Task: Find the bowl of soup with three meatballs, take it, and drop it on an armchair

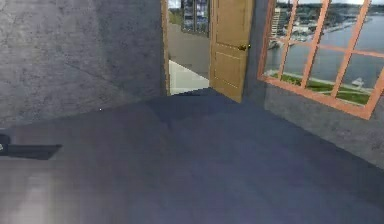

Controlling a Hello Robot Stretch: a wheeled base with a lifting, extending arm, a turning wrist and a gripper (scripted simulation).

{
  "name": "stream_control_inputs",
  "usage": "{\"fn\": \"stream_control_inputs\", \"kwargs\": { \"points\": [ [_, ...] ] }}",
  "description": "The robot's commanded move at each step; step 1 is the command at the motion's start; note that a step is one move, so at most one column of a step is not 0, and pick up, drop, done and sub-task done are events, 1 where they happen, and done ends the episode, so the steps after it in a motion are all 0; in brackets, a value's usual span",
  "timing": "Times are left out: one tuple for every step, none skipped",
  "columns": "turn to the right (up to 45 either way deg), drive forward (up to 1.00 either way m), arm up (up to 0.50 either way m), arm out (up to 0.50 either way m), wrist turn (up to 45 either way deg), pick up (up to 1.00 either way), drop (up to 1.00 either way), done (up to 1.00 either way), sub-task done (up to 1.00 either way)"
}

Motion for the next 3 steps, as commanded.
{"fn": "stream_control_inputs", "kwargs": {
  "points": [
    [0.0, 1.00, 0.00, 0.00, 0.0, 0.00, 0.00, 0.00, 0.00],
    [0.0, 1.00, 0.00, 0.00, 0.0, 0.00, 0.00, 0.00, 0.00],
    [0.0, 1.00, 0.00, 0.00, 0.0, 0.00, 0.00, 0.00, 0.00]
  ]
}}
